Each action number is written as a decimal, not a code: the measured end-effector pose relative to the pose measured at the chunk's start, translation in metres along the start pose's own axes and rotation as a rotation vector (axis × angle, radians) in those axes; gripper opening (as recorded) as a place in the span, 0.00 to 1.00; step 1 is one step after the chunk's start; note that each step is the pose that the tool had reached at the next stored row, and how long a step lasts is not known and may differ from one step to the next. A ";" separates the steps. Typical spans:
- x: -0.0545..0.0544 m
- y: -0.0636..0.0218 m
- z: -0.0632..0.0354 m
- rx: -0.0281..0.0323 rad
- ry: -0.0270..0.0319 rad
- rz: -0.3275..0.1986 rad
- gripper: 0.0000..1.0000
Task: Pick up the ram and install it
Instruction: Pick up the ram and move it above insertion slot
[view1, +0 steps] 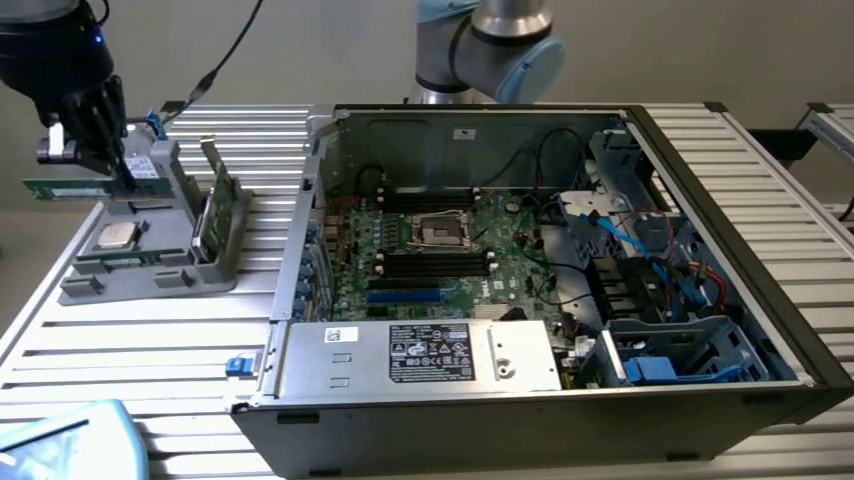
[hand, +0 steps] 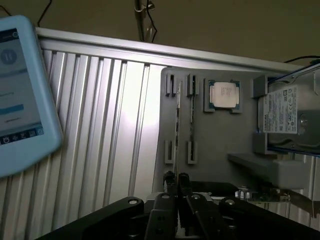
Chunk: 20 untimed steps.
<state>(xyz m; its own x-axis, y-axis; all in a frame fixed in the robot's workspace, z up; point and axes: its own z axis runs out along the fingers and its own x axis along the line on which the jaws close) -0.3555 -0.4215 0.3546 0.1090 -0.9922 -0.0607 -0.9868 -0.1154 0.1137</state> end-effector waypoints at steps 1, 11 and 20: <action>0.000 -0.0034 -0.0042 -0.0016 -0.0004 0.000 0.13; 0.006 -0.0383 -0.0275 -0.0207 -0.0026 0.001 0.13; 0.011 -0.0769 -0.0448 -0.0213 -0.0026 0.001 0.13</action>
<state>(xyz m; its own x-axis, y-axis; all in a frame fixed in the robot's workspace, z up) -0.2729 -0.4260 0.3896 0.1076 -0.9922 -0.0631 -0.9841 -0.1153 0.1349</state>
